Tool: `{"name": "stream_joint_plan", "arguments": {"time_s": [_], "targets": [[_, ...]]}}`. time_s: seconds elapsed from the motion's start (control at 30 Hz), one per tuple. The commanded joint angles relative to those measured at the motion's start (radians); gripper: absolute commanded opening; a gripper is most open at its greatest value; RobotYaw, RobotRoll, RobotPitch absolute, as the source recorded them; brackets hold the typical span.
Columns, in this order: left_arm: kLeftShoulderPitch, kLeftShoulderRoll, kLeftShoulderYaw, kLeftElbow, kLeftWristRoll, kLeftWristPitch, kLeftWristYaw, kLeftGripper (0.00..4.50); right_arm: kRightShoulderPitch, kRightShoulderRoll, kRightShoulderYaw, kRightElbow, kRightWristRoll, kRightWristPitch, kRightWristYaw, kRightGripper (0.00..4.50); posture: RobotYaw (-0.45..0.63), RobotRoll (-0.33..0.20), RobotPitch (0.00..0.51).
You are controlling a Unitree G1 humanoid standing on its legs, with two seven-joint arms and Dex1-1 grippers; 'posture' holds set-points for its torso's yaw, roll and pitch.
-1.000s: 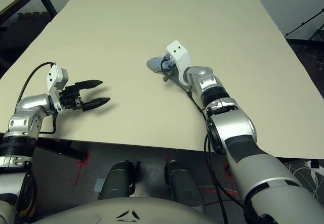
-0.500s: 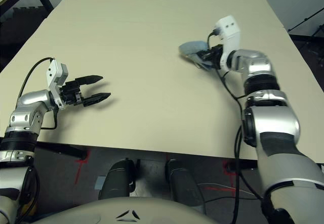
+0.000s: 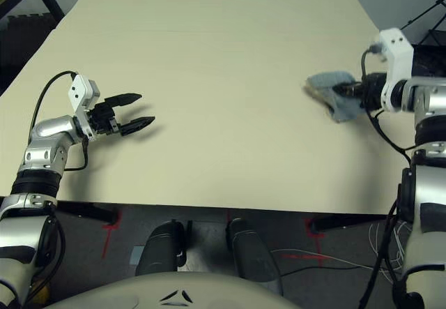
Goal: Wipe the water off the table with a rag.
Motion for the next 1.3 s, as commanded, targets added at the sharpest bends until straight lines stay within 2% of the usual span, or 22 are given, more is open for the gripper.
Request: {"name": "stream_joint_plan", "arguments": {"time_s": [0.03,0.27,0.43,0.7,0.9,0.93,0.97,1.07,1.27,1.3], "targets": [[-0.003,0.012,-0.009,-0.004,0.014,0.007,-0.017,4.50,0.017,-0.005,-0.038,-0.096,0.060,0.076,0.025,0.00,-0.18,0.000,0.121],[0.004,0.004,-0.020,-0.003,0.023,0.002,-0.017,4.50,0.006,-0.002,-0.096,-0.160,0.153,0.187,0.020,0.00,-0.19,0.000,0.120],[0.002,-0.001,-0.021,0.009,0.026,-0.004,-0.020,4.50,0.024,-0.018,-0.076,-0.181,0.182,0.251,0.043,0.00,-0.19,0.000,0.119],[-0.011,-0.005,-0.019,0.040,0.028,-0.019,-0.031,4.50,0.065,0.018,0.015,0.060,-0.019,-0.154,-0.150,0.00,-0.18,0.000,0.114],[-0.013,0.004,-0.013,0.050,0.027,-0.023,-0.042,4.50,0.030,0.056,0.022,0.200,-0.092,-0.392,-0.287,0.00,-0.17,0.000,0.114],[-0.013,0.007,-0.012,0.050,0.026,-0.022,-0.044,4.50,0.021,0.058,0.020,0.207,-0.095,-0.405,-0.292,0.70,-0.17,0.000,0.114],[-0.014,0.010,-0.010,0.051,0.026,-0.023,-0.045,4.50,0.011,0.059,0.016,0.212,-0.093,-0.415,-0.290,0.89,-0.17,0.000,0.114],[-0.020,0.013,-0.008,0.062,0.029,-0.028,-0.041,4.50,-0.013,0.055,0.008,0.217,-0.090,-0.426,-0.269,2.08,-0.17,0.000,0.114],[-0.023,0.017,0.010,0.061,0.022,-0.032,-0.016,4.50,-0.029,0.016,-0.020,0.148,-0.033,-0.384,-0.105,4.38,-0.18,0.000,0.114],[-0.023,0.015,0.015,0.063,0.020,-0.032,-0.006,4.50,-0.031,0.007,-0.026,0.137,-0.027,-0.369,-0.096,4.44,-0.18,0.000,0.114]]}}
